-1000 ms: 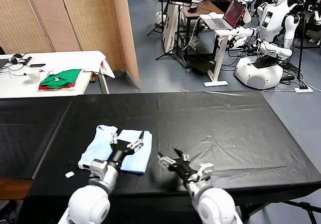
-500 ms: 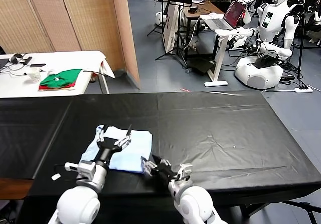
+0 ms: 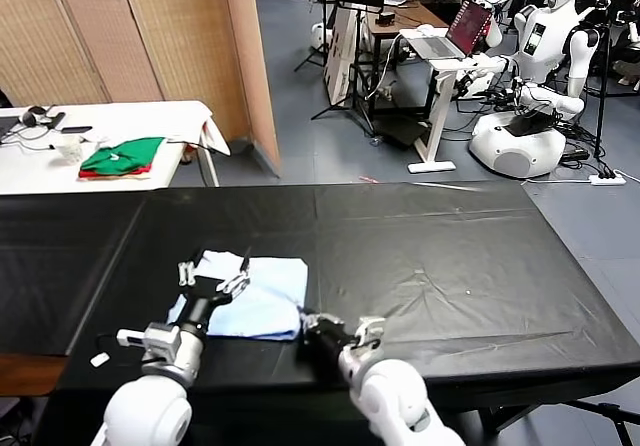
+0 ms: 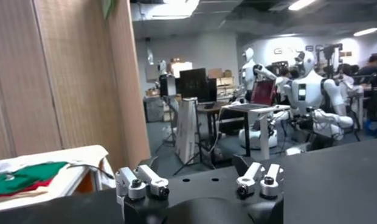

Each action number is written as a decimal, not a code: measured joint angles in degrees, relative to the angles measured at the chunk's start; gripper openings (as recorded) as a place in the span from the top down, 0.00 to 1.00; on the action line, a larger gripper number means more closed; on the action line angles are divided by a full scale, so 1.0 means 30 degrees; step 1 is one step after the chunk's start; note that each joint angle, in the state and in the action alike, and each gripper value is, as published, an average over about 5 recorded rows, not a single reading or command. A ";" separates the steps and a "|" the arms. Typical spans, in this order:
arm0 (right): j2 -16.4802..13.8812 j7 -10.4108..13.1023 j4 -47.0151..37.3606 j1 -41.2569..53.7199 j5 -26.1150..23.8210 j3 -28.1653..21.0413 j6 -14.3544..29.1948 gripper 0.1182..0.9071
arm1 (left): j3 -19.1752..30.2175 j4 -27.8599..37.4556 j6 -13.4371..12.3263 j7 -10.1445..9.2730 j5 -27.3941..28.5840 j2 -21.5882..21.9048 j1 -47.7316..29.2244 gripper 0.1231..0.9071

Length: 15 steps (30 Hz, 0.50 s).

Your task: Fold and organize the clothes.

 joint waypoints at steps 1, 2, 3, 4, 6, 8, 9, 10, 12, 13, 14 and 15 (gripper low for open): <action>-0.0213 0.0059 0.0147 0.0113 0.0048 0.0216 -0.0249 0.96 | 0.0006 0.0036 -0.0009 -0.0017 -0.0004 -0.0022 0.0001 0.00; -0.0433 0.0136 0.0305 0.0229 0.0094 0.0430 -0.0530 0.96 | 0.0018 0.0073 -0.0016 -0.0036 -0.0011 -0.0046 -0.0001 0.00; -0.0641 0.0218 0.0451 0.0327 0.0126 0.0635 -0.0789 0.96 | 0.0031 0.0103 -0.0019 -0.0056 -0.0021 -0.0067 0.0000 0.00; -0.0830 0.0308 0.0595 0.0399 0.0150 0.0818 -0.1027 0.96 | 0.0044 0.0121 -0.0019 -0.0078 -0.0031 -0.0081 0.0007 0.00; -0.1159 0.0524 0.0918 0.0427 0.0192 0.1075 -0.1487 0.96 | 0.0042 0.0128 -0.0012 -0.0133 -0.0079 -0.0074 0.0051 0.00; -0.1418 0.0727 0.1239 0.0325 0.0168 0.1231 -0.1821 0.96 | -0.0015 0.0118 0.0003 -0.0215 -0.0172 -0.0034 0.0128 0.00; -0.1532 0.0819 0.1412 0.0243 0.0138 0.1308 -0.1930 0.96 | -0.0058 0.0111 0.0011 -0.0264 -0.0229 -0.0011 0.0177 0.00; -0.1629 0.0886 0.1582 0.0152 0.0108 0.1386 -0.1988 0.96 | -0.0106 0.0102 0.0017 -0.0311 -0.0283 0.0008 0.0230 0.00; -0.1808 0.0947 0.1939 -0.0067 0.0025 0.1576 -0.2008 0.96 | -0.0171 0.0085 0.0019 -0.0379 -0.0368 0.0027 0.0338 0.00; -0.1895 0.0966 0.2123 -0.0191 -0.0023 0.1691 -0.2006 0.96 | -0.0189 0.0074 0.0019 -0.0406 -0.0415 0.0025 0.0392 0.00; -0.1979 0.0976 0.2317 -0.0325 -0.0085 0.1804 -0.2004 0.95 | -0.0197 0.0060 0.0019 -0.0432 -0.0465 0.0019 0.0440 0.00; -0.2066 0.0985 0.2512 -0.0461 -0.0168 0.1924 -0.2001 0.92 | -0.0197 0.0041 0.0019 -0.0461 -0.0527 0.0010 0.0486 0.00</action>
